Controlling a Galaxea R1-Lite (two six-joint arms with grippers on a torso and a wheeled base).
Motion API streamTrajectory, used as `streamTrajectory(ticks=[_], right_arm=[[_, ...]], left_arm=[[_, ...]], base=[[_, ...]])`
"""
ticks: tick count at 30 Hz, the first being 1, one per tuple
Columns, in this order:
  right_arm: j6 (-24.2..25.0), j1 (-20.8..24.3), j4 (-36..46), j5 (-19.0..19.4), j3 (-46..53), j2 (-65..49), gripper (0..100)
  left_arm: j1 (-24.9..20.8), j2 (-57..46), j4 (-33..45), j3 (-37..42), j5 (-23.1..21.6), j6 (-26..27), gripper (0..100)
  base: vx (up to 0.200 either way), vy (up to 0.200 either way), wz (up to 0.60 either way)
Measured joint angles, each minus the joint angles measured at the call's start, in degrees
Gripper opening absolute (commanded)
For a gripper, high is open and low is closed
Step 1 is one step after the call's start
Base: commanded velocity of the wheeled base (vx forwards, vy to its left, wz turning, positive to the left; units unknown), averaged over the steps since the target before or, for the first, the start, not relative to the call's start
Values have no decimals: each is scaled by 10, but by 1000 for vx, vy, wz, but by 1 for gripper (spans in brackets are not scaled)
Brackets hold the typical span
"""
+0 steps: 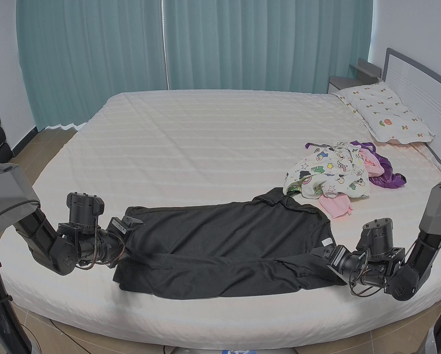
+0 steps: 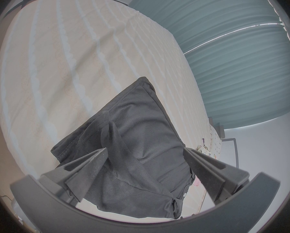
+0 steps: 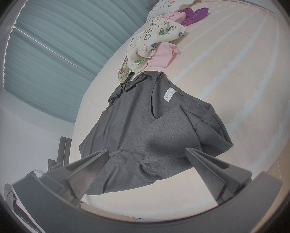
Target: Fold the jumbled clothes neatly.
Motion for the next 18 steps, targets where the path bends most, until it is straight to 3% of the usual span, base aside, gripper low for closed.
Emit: streamTrajectory(ticks=[18], right_arm=[[0,0,0,1,1,0,100]], left_arm=[[0,1,0,0,-1,0,100]], base=[[0,0,0]])
